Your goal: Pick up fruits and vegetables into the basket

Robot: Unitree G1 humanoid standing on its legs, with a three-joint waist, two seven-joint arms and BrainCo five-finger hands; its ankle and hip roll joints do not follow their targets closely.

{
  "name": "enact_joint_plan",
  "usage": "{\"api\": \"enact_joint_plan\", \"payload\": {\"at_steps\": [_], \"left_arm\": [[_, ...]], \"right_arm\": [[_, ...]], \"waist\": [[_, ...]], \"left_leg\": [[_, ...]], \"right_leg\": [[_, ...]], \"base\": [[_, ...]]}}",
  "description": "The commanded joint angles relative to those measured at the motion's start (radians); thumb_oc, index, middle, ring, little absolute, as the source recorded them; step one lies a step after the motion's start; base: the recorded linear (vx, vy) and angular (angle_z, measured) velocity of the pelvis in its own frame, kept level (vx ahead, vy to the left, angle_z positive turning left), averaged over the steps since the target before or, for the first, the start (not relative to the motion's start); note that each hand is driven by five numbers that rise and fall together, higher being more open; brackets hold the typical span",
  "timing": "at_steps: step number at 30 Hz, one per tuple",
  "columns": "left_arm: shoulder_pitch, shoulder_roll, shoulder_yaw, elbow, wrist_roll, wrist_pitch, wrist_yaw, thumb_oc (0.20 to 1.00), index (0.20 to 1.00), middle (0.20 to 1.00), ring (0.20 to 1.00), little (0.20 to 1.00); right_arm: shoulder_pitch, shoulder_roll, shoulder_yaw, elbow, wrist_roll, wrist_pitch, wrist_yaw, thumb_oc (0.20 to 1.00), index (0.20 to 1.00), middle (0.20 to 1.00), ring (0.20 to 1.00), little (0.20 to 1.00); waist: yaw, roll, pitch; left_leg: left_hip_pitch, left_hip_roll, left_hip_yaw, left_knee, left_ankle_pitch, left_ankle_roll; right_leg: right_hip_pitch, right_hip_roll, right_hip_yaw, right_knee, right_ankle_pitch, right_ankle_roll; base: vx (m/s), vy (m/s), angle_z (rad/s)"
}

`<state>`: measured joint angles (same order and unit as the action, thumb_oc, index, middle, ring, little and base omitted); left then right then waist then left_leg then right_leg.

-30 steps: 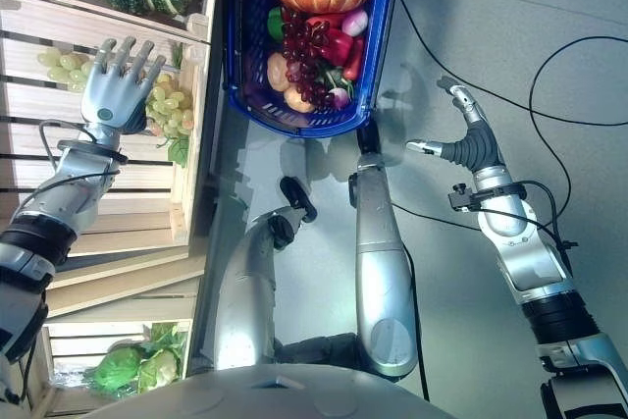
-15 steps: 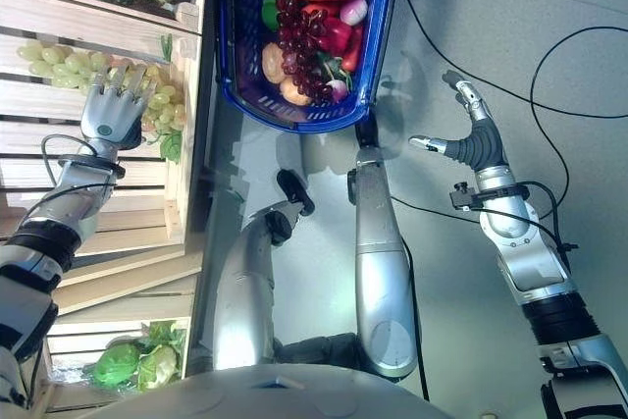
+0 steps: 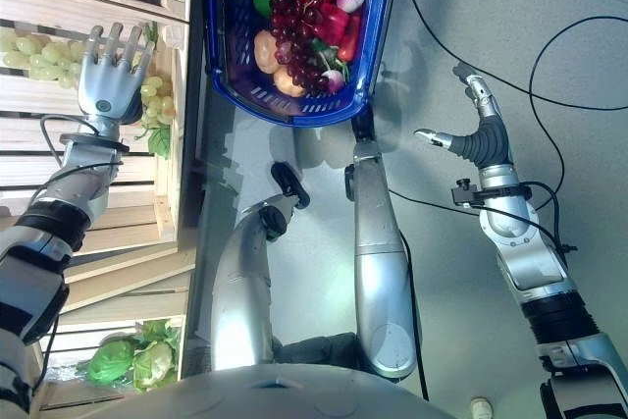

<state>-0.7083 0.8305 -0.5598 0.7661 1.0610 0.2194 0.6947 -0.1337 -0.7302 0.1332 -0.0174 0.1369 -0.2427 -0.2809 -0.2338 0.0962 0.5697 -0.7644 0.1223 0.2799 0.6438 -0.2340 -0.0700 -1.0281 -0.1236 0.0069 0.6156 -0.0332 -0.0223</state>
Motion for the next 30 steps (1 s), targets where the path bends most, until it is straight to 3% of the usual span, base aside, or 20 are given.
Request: {"api": "enact_joint_plan", "payload": {"at_steps": [1,8,9,14,30], "left_arm": [[0.036,0.039,-0.012,0.017,0.019,0.005,-0.011,1.0,1.0,1.0,1.0,1.0],[0.026,0.024,-0.039,0.049,-0.02,-0.019,-0.109,1.0,1.0,1.0,1.0,1.0],[0.025,0.017,-0.049,0.066,-0.03,-0.026,-0.158,1.0,1.0,1.0,1.0,1.0],[0.032,-0.003,-0.069,0.116,-0.06,-0.015,-0.242,1.0,1.0,1.0,1.0,1.0],[0.018,-0.052,-0.083,0.27,-0.087,0.127,-0.278,1.0,1.0,1.0,1.0,1.0]], "right_arm": [[0.004,0.005,0.014,-0.046,-0.007,-0.062,-0.026,1.0,1.0,1.0,1.0,1.0],[-0.005,0.007,0.014,-0.038,-0.01,-0.059,-0.022,1.0,1.0,1.0,1.0,1.0],[-0.012,0.005,0.017,-0.035,-0.008,-0.058,-0.022,1.0,1.0,1.0,1.0,1.0],[-0.02,0.001,0.02,-0.026,0.004,-0.06,-0.021,1.0,1.0,1.0,1.0,1.0],[-0.076,-0.002,0.04,-0.013,0.025,-0.029,-0.05,1.0,1.0,1.0,1.0,1.0]], "waist": [[-0.039,-0.001,-0.05],[-0.042,0.0,-0.05],[-0.042,0.0,-0.05],[-0.043,-0.001,-0.05],[-0.041,-0.011,-0.05]], "left_leg": [[-0.116,0.004,0.016,-0.022,0.037,0.026],[-0.13,0.007,0.019,-0.024,0.04,0.023],[-0.133,0.008,0.02,-0.025,0.041,0.023],[-0.139,0.009,0.021,-0.024,0.041,0.022],[-0.167,0.014,0.015,-0.018,0.043,0.019]], "right_leg": [[-0.006,-0.001,-0.022,0.039,-0.116,0.113],[-0.022,-0.001,-0.018,0.042,-0.113,0.114],[-0.025,-0.001,-0.017,0.04,-0.112,0.114],[-0.031,-0.002,-0.015,0.036,-0.107,0.115],[-0.053,-0.005,-0.022,0.028,-0.1,0.109]], "base": [[0.0,0.0,0.0],[0.0,0.001,0.0],[0.0,0.0,0.0],[0.0,0.0,0.0],[-0.01,0.0,0.01]]}}
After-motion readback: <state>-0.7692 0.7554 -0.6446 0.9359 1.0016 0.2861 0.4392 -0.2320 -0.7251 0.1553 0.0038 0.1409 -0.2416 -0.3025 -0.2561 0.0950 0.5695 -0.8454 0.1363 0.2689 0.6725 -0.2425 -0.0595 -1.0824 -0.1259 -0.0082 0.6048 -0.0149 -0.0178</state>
